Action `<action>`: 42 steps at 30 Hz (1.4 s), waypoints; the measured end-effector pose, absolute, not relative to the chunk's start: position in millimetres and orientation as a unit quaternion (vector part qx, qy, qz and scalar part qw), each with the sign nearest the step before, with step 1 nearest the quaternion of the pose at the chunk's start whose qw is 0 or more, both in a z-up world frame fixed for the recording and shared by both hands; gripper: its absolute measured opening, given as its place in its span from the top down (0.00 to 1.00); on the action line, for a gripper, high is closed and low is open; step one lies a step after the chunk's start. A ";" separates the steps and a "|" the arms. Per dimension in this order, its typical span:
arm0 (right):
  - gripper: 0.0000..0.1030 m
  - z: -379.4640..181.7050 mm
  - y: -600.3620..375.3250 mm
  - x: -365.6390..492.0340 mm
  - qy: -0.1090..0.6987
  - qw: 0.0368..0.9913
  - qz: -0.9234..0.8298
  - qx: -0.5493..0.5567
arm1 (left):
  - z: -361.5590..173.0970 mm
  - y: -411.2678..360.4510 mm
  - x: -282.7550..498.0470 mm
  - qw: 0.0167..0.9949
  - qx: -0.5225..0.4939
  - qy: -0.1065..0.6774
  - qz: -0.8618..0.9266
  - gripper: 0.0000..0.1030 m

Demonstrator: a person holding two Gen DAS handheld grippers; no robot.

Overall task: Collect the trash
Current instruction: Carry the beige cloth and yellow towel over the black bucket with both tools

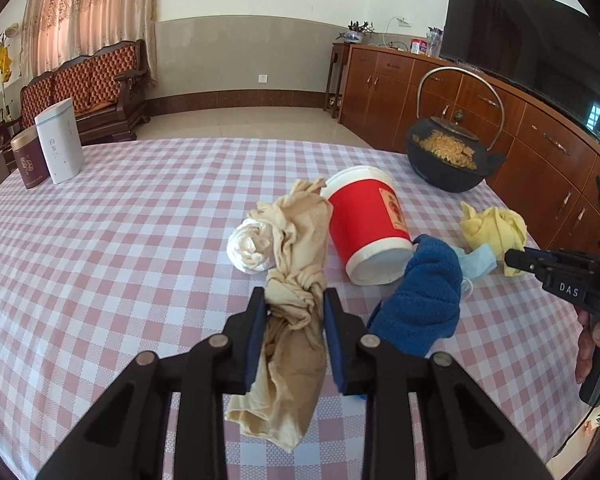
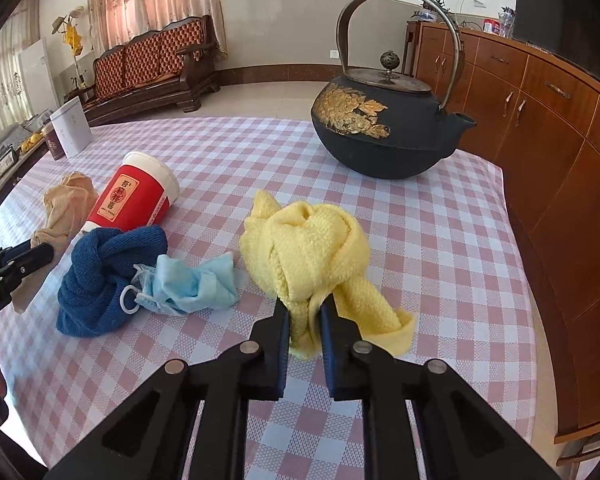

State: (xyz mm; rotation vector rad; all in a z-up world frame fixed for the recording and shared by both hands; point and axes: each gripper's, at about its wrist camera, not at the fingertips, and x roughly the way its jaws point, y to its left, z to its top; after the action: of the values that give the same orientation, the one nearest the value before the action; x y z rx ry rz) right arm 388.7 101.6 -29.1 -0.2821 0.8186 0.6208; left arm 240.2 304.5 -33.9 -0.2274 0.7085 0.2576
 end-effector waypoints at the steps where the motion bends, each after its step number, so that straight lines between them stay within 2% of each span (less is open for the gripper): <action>1: 0.86 -27.8 100.9 386.8 0.387 0.863 0.296 -0.135 | -33.9 303.8 238.9 0.924 -0.110 0.345 0.125 0.71; 20: 0.87 3.4 58.8 323.9 0.339 0.887 0.287 -0.127 | -13.7 268.9 205.5 0.935 -0.086 0.326 0.108 0.71; 34: 0.87 33.0 17.7 253.9 0.300 0.901 0.294 -0.106 | -7.1 225.0 166.4 0.938 -0.092 0.324 0.085 0.71; 42: 0.87 31.4 -11.0 218.4 0.289 0.908 0.285 -0.107 | -8.8 185.8 152.5 0.936 -0.092 0.335 0.048 0.71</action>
State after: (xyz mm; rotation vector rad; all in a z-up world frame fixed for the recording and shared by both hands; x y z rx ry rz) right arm 218.4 -11.0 31.4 -0.2203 0.5968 0.5886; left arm 152.5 185.8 -8.8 -0.1881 0.6844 0.0988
